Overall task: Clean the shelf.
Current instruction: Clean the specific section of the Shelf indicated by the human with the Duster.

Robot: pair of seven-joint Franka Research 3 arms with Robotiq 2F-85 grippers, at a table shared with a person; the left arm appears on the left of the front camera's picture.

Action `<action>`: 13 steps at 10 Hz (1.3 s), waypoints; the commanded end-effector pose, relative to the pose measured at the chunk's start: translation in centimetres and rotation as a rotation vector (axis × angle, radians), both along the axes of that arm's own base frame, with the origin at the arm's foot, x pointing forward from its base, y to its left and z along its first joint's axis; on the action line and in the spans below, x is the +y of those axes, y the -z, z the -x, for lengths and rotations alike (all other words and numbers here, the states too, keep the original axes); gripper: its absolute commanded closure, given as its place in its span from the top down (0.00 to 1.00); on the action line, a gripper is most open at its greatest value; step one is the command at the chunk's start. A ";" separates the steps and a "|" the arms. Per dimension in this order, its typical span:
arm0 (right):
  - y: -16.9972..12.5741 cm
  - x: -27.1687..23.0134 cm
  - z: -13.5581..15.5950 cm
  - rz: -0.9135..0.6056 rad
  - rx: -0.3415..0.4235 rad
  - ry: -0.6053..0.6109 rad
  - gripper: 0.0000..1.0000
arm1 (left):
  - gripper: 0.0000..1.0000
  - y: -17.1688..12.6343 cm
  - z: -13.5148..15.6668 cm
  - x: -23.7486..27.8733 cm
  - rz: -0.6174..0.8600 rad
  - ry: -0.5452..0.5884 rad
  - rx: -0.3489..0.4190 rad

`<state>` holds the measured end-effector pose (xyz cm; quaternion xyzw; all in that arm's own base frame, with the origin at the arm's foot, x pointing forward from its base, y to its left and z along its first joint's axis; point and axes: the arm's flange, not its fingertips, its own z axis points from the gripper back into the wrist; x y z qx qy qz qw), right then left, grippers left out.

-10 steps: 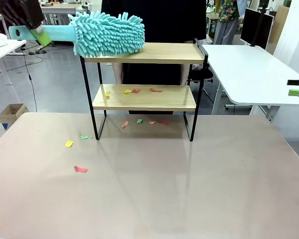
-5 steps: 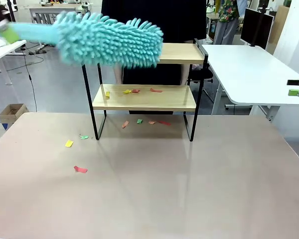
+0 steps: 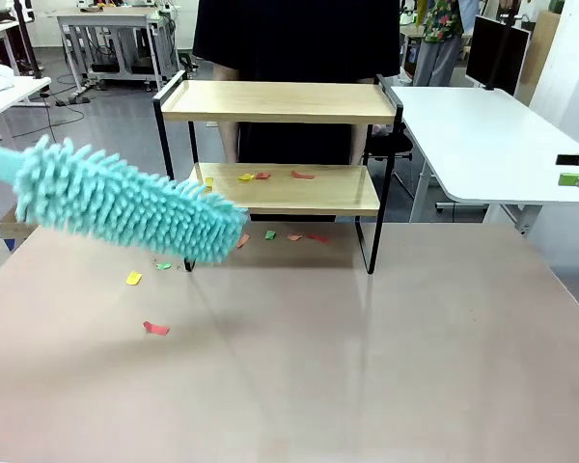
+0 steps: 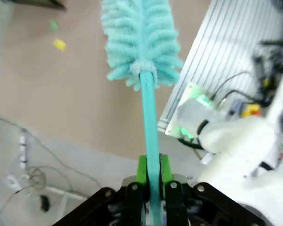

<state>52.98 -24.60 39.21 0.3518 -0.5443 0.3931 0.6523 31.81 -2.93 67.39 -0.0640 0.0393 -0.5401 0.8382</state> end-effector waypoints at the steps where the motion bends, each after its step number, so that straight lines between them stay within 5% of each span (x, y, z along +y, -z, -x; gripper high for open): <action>1: -0.3 0.1 0.0 0.004 -0.004 -0.002 1.00 | 0.13 3.9 1.0 0.2 -0.036 0.066 0.027; 5: -0.3 0.1 0.0 0.004 -0.004 -0.002 1.00 | 0.13 9.4 1.7 -0.6 -0.089 0.130 0.116; 13: -0.3 0.1 0.0 0.004 -0.004 -0.002 1.00 | 0.13 9.1 1.2 -1.0 -0.073 0.095 0.139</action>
